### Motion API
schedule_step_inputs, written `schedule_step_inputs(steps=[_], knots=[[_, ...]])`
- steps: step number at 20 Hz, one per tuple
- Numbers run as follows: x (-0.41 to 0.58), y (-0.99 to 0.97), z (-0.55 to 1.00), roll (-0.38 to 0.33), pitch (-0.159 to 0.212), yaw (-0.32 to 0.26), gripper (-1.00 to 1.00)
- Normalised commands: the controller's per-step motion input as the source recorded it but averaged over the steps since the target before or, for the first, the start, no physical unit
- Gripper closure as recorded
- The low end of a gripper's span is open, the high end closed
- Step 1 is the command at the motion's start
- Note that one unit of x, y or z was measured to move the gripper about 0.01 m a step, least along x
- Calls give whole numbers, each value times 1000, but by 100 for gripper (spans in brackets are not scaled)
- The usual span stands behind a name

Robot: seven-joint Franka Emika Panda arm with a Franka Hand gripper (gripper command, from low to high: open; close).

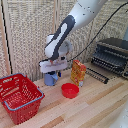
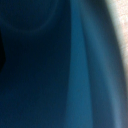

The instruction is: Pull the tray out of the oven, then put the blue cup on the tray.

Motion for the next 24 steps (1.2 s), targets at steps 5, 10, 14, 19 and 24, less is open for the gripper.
schedule_step_inputs(steps=[5,10,14,19,24], knots=[[0,125,0,6,-54,-85,100],[0,13,45,13,-45,-183,100],[-36,0,183,40,-36,-214,100],[-1,-5,547,92,26,-220,100],[0,-54,845,70,69,-207,100]])
